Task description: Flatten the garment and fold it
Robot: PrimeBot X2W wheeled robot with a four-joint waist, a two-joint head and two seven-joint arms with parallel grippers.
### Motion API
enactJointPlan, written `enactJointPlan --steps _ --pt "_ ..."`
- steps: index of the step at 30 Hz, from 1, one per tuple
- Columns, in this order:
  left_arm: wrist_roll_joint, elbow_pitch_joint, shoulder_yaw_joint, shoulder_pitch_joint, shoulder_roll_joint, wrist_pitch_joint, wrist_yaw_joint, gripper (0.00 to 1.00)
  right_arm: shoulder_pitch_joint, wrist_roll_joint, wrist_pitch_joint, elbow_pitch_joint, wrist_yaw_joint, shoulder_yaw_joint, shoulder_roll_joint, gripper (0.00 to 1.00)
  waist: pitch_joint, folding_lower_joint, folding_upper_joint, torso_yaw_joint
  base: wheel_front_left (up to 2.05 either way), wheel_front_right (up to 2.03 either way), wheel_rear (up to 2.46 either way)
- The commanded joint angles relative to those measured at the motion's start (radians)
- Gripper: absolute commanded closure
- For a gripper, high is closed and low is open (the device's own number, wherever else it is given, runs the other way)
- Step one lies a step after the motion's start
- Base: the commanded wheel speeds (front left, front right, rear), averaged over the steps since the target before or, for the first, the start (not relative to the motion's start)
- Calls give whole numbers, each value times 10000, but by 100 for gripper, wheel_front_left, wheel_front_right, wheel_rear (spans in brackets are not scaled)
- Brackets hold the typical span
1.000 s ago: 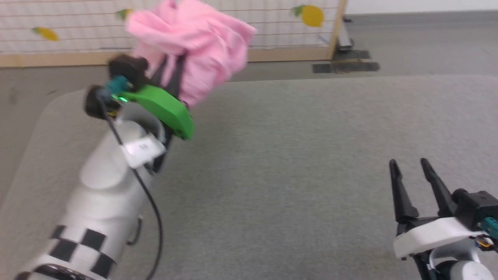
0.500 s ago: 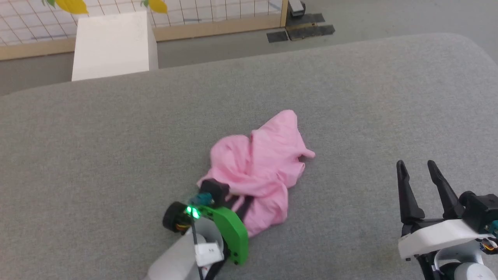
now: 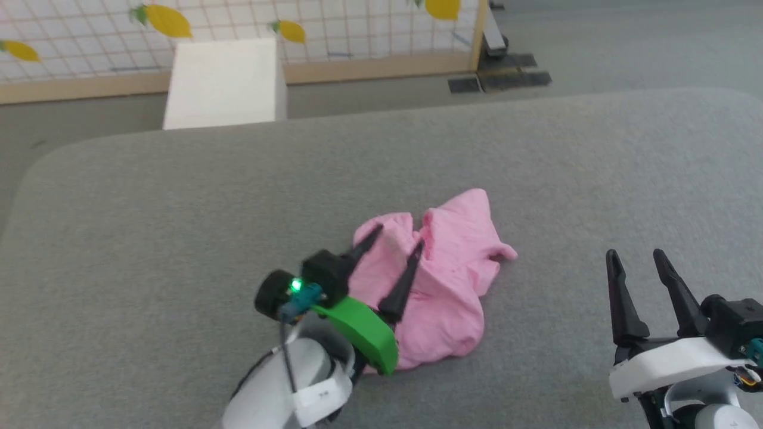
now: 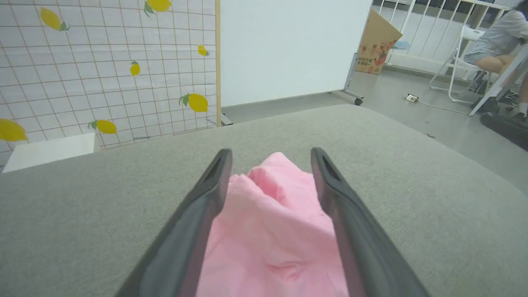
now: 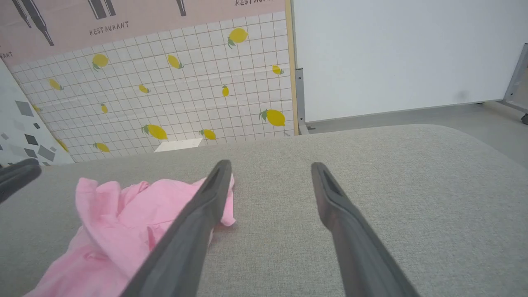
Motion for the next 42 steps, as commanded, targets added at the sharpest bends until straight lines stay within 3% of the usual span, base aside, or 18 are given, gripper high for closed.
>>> enactJointPlan --steps 1,9,16,36,42 --pt "237 -529 387 328 173 -43 214 0 181 -40 58 -54 -15 -11 7 0 -471 1 69 455 0 0 0" --pt "596 -2231 2485 1708 850 -47 1140 0 471 -87 227 -206 -15 4 7 0 -808 1 69 645 0 0 0" --pt "655 -2782 4139 3442 1520 -48 1607 0 760 -223 452 -335 -15 175 7 0 -1083 1 69 639 0 0 0" --pt "630 -2930 3964 4148 1841 272 1633 0 904 -286 855 -459 -15 707 7 0 -1027 1 69 763 0 0 0" --pt "597 -3018 3814 3944 1779 440 1590 0 152 -146 1979 474 -15 1349 7 0 -813 1 69 1000 0 0 0"
